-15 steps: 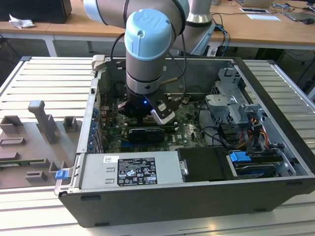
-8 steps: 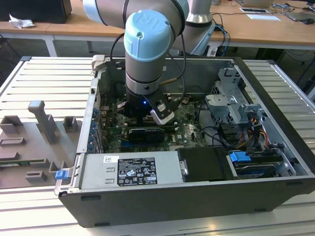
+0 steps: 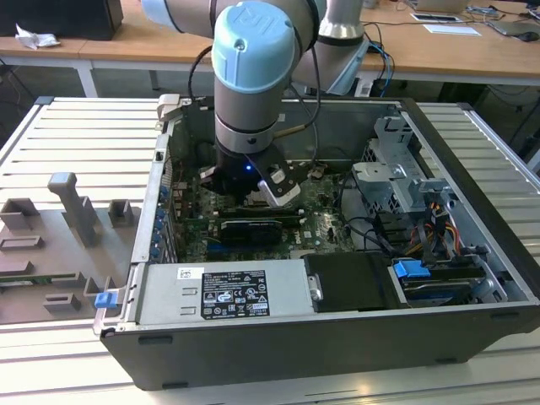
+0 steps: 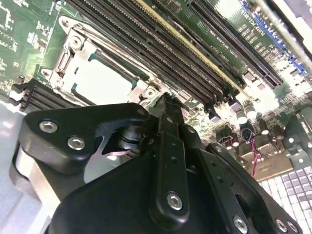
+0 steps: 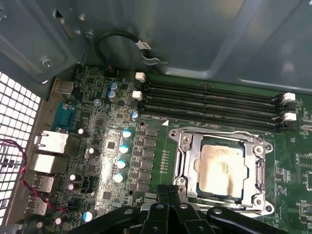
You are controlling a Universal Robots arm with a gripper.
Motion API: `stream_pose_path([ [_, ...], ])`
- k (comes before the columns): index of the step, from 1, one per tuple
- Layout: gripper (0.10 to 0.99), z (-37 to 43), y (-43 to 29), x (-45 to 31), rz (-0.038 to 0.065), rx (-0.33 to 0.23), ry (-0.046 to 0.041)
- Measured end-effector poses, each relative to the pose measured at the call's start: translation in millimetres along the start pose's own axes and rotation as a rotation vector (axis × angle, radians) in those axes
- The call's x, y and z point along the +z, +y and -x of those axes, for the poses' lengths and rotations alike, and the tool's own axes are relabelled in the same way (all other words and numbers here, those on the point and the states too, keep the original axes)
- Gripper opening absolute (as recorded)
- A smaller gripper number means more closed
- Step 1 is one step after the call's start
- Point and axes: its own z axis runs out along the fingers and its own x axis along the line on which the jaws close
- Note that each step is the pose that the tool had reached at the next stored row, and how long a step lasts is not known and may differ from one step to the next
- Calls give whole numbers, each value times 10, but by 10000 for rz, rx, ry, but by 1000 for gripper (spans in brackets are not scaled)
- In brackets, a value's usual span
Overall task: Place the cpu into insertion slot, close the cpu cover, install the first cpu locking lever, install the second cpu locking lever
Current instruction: 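Install the second cpu locking lever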
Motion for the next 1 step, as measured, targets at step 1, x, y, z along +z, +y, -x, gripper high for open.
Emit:
stream_pose_path([
  [1,106,0,0,0,1,0,0],
])
